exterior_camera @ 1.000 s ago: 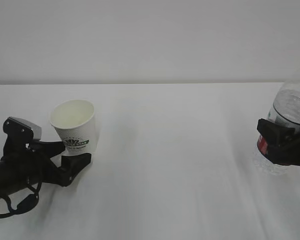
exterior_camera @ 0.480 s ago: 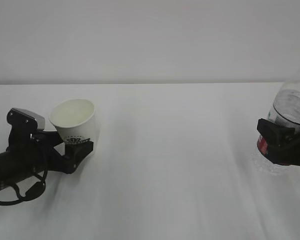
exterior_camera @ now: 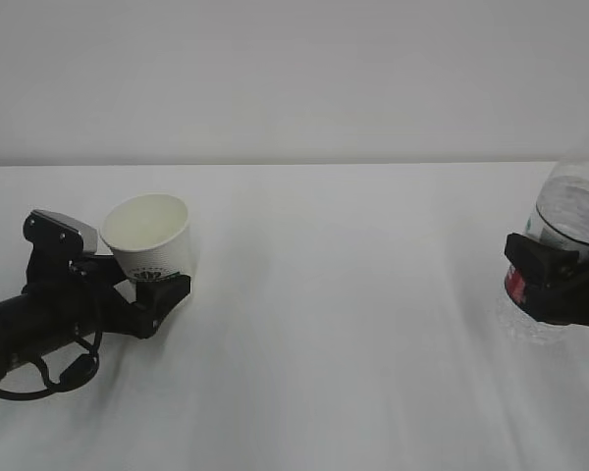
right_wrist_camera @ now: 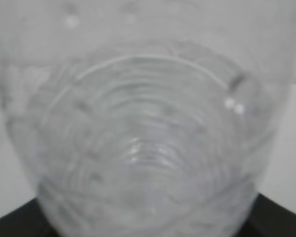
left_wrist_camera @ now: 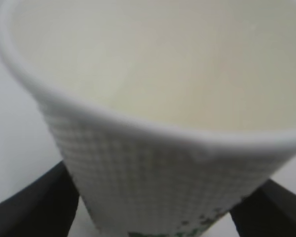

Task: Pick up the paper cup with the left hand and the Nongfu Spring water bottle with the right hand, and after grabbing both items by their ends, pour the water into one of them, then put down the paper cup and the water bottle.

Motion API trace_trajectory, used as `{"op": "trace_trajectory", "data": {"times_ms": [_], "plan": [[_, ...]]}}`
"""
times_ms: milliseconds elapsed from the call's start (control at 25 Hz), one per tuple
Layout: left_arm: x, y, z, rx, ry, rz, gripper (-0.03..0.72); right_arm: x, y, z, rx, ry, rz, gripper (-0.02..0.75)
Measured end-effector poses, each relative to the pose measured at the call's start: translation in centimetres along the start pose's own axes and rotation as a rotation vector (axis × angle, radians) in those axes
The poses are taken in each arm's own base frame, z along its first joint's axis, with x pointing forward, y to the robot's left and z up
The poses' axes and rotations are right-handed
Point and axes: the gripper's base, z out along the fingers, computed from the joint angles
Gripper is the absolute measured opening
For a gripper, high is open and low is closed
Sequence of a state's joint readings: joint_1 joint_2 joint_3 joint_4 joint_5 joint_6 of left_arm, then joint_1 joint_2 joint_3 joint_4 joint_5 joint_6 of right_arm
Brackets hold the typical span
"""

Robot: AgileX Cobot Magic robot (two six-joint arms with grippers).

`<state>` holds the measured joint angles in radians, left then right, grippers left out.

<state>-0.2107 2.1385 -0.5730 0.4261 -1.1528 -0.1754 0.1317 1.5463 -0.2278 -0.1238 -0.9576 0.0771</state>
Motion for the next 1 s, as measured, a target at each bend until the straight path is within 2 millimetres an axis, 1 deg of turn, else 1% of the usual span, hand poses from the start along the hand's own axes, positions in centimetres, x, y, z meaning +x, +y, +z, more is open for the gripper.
{"op": "trace_trajectory", "data": {"times_ms": [800, 1000], "plan": [[-0.05, 0.24, 0.02, -0.032, -0.006, -0.013, 0.693, 0.00, 0.00, 0.00, 0.000, 0.000, 0.000, 0.453], [-0.69, 0.34, 0.64, -0.027, -0.033, -0.001, 0.693, 0.00, 0.00, 0.00, 0.000, 0.000, 0.000, 0.453]]}}
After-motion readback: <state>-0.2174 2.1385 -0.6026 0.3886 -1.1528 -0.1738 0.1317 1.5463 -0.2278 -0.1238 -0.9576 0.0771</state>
